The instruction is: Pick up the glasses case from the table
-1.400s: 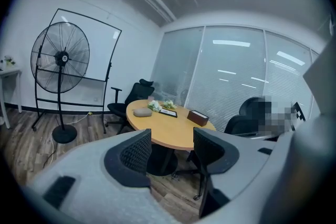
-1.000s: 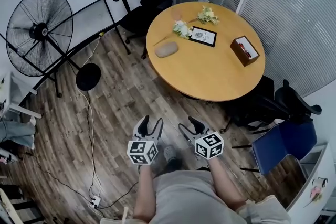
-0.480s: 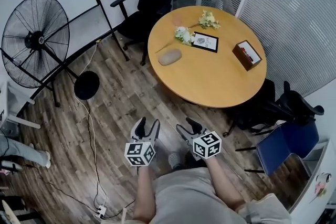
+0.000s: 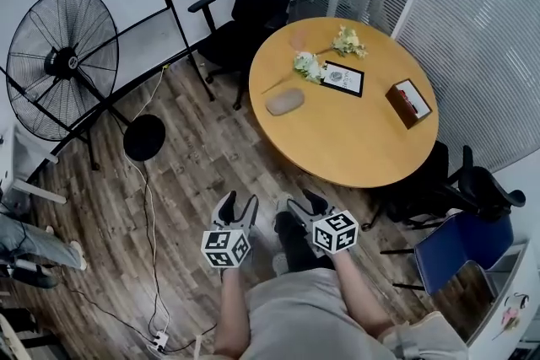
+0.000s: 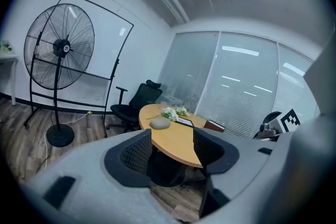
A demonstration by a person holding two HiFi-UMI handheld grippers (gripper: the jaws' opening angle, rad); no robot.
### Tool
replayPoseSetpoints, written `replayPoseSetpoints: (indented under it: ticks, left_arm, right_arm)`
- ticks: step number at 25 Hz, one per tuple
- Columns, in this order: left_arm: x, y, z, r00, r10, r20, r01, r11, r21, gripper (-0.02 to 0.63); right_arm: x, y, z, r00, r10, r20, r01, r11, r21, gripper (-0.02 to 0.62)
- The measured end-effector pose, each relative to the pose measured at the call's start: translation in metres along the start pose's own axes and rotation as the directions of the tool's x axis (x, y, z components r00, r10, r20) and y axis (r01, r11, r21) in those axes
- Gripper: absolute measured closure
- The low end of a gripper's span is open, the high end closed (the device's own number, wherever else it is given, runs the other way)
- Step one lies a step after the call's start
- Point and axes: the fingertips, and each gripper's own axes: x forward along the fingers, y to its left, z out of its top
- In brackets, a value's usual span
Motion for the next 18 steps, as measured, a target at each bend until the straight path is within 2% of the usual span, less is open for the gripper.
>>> replayPoseSetpoints:
  ticks: [7,18]
  left_arm:
    - [0.035,0.026,0.018,1.000,0.022,-0.008,-0.022,1.000,-0.010,0.373]
    - [0.106,0.054,0.051,0.999,0.022,-0.040,-0.022,1.000,0.005,0.373]
  right_arm:
    - [0.047,-0.026,0.026,1.000,0.011,-0.012,-0.011,1.000,0.024,0.380]
    - [0.114,-0.079,0.076,0.999,-0.002,-0.036,0.001,1.000,-0.022,0.380]
